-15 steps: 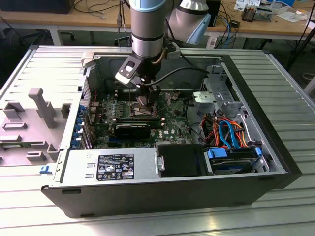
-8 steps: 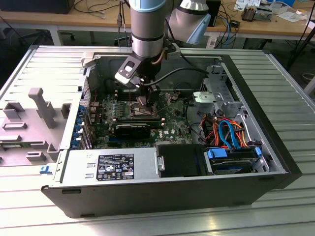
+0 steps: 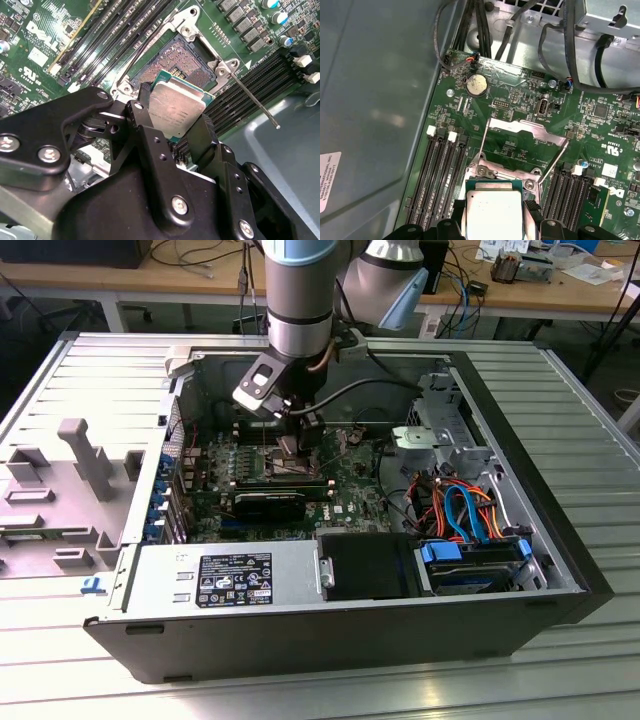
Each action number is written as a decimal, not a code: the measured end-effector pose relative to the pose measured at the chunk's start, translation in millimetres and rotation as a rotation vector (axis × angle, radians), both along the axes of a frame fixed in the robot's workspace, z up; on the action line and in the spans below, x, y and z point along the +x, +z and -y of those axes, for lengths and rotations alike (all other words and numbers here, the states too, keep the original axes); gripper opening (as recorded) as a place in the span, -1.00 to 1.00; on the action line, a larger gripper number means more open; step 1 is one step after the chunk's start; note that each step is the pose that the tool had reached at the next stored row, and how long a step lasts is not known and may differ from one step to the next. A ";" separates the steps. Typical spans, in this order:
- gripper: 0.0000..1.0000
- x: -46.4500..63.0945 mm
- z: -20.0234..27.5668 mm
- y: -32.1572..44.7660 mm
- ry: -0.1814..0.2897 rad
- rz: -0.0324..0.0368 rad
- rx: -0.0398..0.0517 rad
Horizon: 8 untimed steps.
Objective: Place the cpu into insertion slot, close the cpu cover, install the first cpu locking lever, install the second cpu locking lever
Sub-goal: 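Place the cpu into insertion slot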
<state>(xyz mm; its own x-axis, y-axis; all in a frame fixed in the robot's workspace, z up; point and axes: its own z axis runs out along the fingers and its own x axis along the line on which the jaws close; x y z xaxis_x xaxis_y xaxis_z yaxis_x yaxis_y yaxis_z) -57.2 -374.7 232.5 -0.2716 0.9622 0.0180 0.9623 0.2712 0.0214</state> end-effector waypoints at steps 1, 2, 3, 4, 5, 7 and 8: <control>0.08 0.0 0.0 0.0 -0.002 0.0000 0.0000; 0.08 0.0 0.0 -0.2 -0.006 0.0000 0.0000; 0.08 0.0 0.0 -0.3 -0.009 0.0000 0.0000; 0.08 0.0 0.0 -0.3 -0.011 0.0000 0.0001; 0.08 0.0 0.0 -0.4 -0.013 0.0000 0.0001; 0.08 0.0 0.0 -0.5 -0.017 0.0000 0.0000; 0.08 0.0 0.0 -0.6 -0.019 0.0000 0.0001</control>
<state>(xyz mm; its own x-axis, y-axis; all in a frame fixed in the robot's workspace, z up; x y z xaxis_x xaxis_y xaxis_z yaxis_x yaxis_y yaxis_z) -57.2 -374.7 231.9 -0.2531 0.9673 0.0180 0.9673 0.2528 0.0214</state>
